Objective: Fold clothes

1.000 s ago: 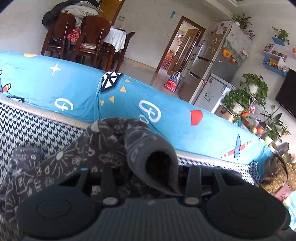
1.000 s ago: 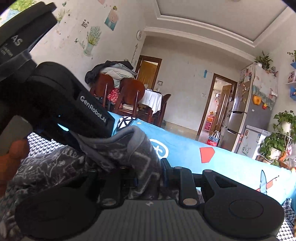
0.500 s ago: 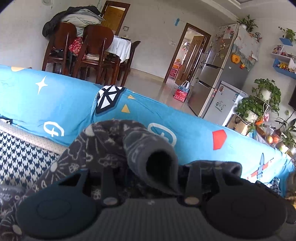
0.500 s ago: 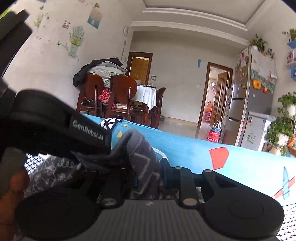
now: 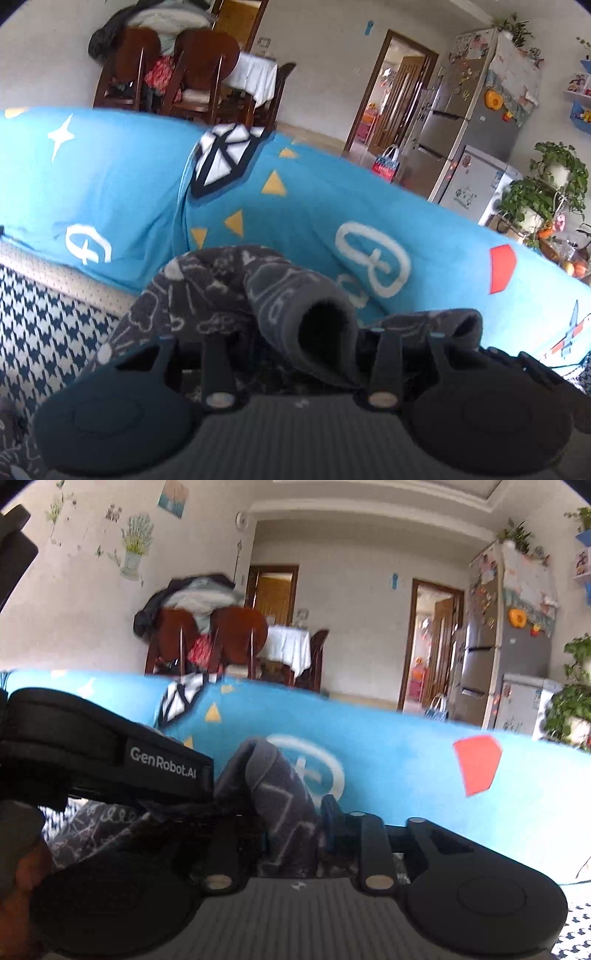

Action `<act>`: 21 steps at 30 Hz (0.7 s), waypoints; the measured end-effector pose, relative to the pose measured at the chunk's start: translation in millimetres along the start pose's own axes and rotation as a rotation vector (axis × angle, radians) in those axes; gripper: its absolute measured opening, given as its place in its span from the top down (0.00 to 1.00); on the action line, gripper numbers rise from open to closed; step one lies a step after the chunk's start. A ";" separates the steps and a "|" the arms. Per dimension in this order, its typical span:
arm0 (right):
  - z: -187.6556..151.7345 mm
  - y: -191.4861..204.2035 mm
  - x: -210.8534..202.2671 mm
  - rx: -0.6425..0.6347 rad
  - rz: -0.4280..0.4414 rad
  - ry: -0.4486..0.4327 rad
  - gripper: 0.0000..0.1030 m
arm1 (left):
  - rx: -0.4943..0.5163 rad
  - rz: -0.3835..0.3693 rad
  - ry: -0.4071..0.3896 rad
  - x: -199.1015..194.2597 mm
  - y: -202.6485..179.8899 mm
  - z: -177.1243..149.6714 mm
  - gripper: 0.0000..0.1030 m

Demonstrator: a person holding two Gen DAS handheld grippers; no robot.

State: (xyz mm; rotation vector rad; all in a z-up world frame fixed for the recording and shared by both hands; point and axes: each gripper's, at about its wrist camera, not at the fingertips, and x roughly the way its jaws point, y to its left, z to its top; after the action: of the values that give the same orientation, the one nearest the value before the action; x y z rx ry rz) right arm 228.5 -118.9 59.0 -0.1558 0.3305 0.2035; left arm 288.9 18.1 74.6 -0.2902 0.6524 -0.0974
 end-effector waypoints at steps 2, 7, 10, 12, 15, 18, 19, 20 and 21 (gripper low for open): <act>0.6 -3.9 4.1 -0.001 0.011 0.036 0.56 | -0.014 0.001 0.039 12.3 8.2 -2.8 0.58; 10.2 -22.9 -6.1 0.030 0.048 0.040 0.35 | -0.043 0.022 0.013 6.2 21.0 -1.2 0.08; 18.1 -39.0 -16.3 0.078 0.054 0.020 0.31 | -0.024 0.003 -0.028 -11.2 15.1 6.3 0.04; 22.7 -49.7 -24.5 0.109 0.050 0.009 0.29 | -0.008 -0.017 -0.043 -27.2 5.3 10.7 0.00; 25.7 -65.1 -37.8 0.135 0.034 0.012 0.29 | 0.017 -0.036 -0.049 -45.8 -5.4 11.1 0.00; 23.2 -78.6 -53.0 0.155 0.019 0.030 0.29 | 0.076 -0.026 -0.066 -64.0 -15.2 6.0 0.00; 20.0 -83.4 -57.2 0.164 0.000 0.037 0.29 | 0.097 -0.015 -0.072 -68.7 -18.0 3.1 0.00; 17.0 -88.7 -60.8 0.180 -0.023 0.044 0.29 | 0.111 -0.004 -0.074 -73.3 -19.7 0.2 0.00; 13.3 -94.4 -63.9 0.203 -0.039 0.054 0.29 | 0.114 0.002 -0.071 -77.7 -20.1 -2.5 0.00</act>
State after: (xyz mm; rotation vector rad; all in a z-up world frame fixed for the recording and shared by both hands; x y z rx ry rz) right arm 194.4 -218.8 104.1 0.0334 0.3992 0.1267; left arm 225.8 12.2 124.0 -0.1821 0.5746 -0.1214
